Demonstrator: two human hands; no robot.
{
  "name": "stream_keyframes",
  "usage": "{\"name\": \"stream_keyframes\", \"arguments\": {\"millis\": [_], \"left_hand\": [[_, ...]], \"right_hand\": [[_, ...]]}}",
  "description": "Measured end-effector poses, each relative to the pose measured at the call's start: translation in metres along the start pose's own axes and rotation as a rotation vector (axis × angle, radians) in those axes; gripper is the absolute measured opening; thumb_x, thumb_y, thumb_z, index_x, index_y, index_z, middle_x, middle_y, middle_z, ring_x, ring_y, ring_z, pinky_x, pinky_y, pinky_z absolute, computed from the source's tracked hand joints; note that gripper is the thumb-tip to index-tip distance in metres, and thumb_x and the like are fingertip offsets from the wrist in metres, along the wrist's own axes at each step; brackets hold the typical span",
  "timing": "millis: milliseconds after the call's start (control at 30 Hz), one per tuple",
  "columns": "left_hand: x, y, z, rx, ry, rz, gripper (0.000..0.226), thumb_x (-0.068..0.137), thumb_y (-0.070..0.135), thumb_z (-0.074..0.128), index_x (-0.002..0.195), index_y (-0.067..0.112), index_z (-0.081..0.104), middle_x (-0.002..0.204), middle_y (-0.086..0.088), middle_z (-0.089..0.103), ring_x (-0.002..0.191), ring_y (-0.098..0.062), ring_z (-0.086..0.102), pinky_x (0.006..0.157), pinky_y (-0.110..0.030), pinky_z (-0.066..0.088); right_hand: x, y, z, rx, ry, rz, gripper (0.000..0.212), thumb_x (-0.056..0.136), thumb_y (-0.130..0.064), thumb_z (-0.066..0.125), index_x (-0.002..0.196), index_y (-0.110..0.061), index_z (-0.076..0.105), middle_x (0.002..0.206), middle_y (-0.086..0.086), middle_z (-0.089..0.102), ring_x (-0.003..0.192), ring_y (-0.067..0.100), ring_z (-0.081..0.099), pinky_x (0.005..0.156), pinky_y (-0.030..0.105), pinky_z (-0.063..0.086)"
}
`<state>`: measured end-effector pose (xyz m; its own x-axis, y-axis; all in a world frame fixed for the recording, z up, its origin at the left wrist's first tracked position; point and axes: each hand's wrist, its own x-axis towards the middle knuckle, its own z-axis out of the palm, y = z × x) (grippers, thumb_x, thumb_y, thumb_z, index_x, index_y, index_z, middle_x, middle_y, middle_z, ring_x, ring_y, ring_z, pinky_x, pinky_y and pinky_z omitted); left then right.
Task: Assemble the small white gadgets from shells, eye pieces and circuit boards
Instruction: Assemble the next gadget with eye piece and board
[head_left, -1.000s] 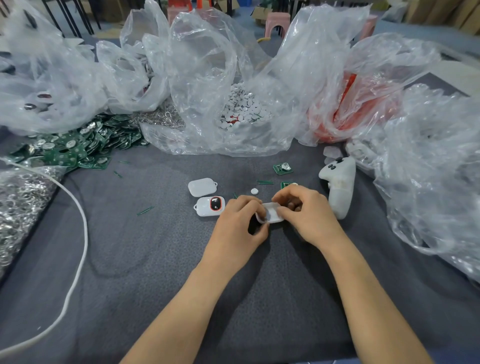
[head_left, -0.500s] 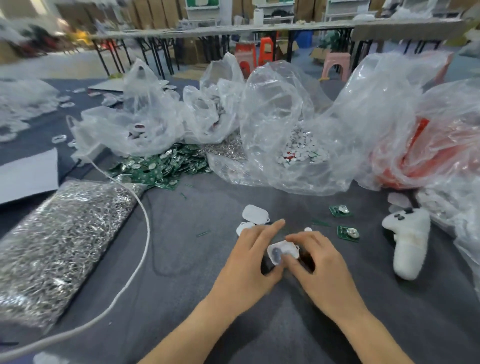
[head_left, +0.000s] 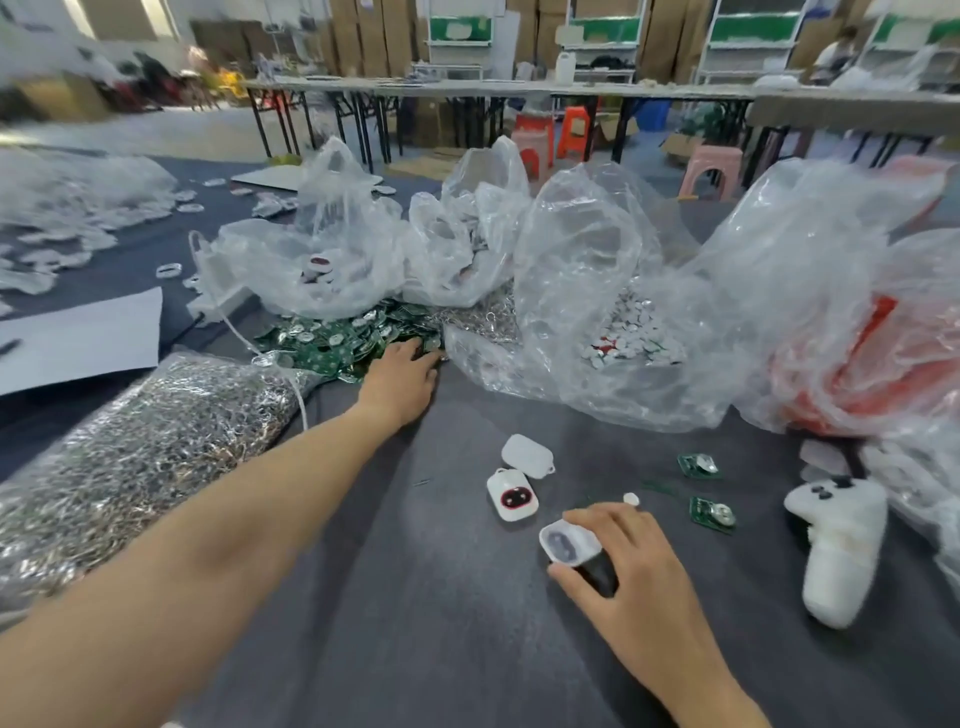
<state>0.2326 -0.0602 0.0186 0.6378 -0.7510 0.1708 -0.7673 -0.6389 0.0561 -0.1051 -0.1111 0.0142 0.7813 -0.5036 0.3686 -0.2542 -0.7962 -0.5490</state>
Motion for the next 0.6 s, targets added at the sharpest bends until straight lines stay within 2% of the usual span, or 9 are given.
{"name": "stream_keyframes", "arguments": {"millis": [133, 233, 267, 367, 467, 533, 600], "left_hand": [[-0.002, 0.011, -0.001, -0.017, 0.167, -0.052, 0.026, 0.101, 0.014, 0.039, 0.112, 0.009, 0.062, 0.116, -0.009, 0.058, 0.110, -0.027, 0.048, 0.095, -0.034, 0.033], [-0.003, 0.001, 0.001, -0.104, 0.271, -0.081, 0.013, 0.092, -0.005, 0.047, 0.097, 0.000, 0.058, 0.107, -0.017, 0.053, 0.100, -0.034, 0.049, 0.080, -0.036, 0.035], [-0.005, -0.001, 0.001, -0.142, 0.308, -0.081, 0.015, 0.087, -0.011, 0.048, 0.094, 0.000, 0.055, 0.104, -0.020, 0.052, 0.095, -0.036, 0.048, 0.074, -0.036, 0.033], [-0.013, -0.004, -0.001, -0.230, 0.373, -0.087, 0.023, 0.082, -0.014, 0.047, 0.100, -0.001, 0.053, 0.101, -0.022, 0.052, 0.091, -0.038, 0.048, 0.071, -0.035, 0.030], [-0.026, 0.006, -0.006, -0.470, 0.445, -0.175, 0.031, 0.091, -0.005, 0.048, 0.120, 0.001, 0.054, 0.110, -0.019, 0.059, 0.102, -0.033, 0.050, 0.085, -0.033, 0.036], [-0.046, 0.030, -0.014, -0.691, 0.532, -0.273, 0.033, 0.092, 0.002, 0.052, 0.124, 0.009, 0.057, 0.106, -0.011, 0.066, 0.097, -0.025, 0.057, 0.085, -0.026, 0.039], [-0.078, 0.069, -0.020, -0.979, 0.533, -0.290, 0.034, 0.090, 0.006, 0.059, 0.121, 0.021, 0.061, 0.093, 0.003, 0.068, 0.083, -0.012, 0.061, 0.081, -0.020, 0.044]], "right_hand": [[-0.001, 0.000, -0.001, 0.006, -0.005, -0.015, 0.036, 0.068, -0.021, 0.084, 0.099, -0.023, 0.067, 0.101, -0.012, 0.060, 0.088, 0.011, 0.054, 0.081, 0.022, 0.042], [-0.001, 0.000, 0.001, 0.006, 0.000, -0.006, 0.034, 0.069, -0.023, 0.083, 0.099, -0.024, 0.068, 0.102, -0.012, 0.060, 0.089, 0.010, 0.053, 0.081, 0.021, 0.042], [-0.001, 0.000, 0.001, 0.005, 0.000, -0.002, 0.033, 0.069, -0.023, 0.083, 0.099, -0.024, 0.068, 0.102, -0.012, 0.060, 0.090, 0.010, 0.053, 0.081, 0.021, 0.042], [-0.001, 0.001, 0.002, 0.006, -0.001, -0.001, 0.032, 0.070, -0.024, 0.082, 0.098, -0.023, 0.068, 0.102, -0.012, 0.060, 0.091, 0.011, 0.054, 0.081, 0.021, 0.042], [-0.001, 0.002, 0.002, 0.003, -0.015, 0.000, 0.031, 0.072, -0.027, 0.081, 0.100, -0.024, 0.068, 0.104, -0.013, 0.058, 0.094, 0.010, 0.052, 0.083, 0.023, 0.044], [-0.002, 0.003, 0.002, 0.038, -0.028, 0.028, 0.034, 0.073, -0.033, 0.080, 0.102, -0.025, 0.067, 0.106, -0.014, 0.057, 0.098, 0.008, 0.051, 0.086, 0.020, 0.042], [-0.002, 0.001, 0.000, 0.128, 0.007, 0.081, 0.036, 0.073, -0.037, 0.079, 0.104, -0.026, 0.065, 0.108, -0.015, 0.055, 0.099, 0.004, 0.052, 0.087, 0.015, 0.039]]}}
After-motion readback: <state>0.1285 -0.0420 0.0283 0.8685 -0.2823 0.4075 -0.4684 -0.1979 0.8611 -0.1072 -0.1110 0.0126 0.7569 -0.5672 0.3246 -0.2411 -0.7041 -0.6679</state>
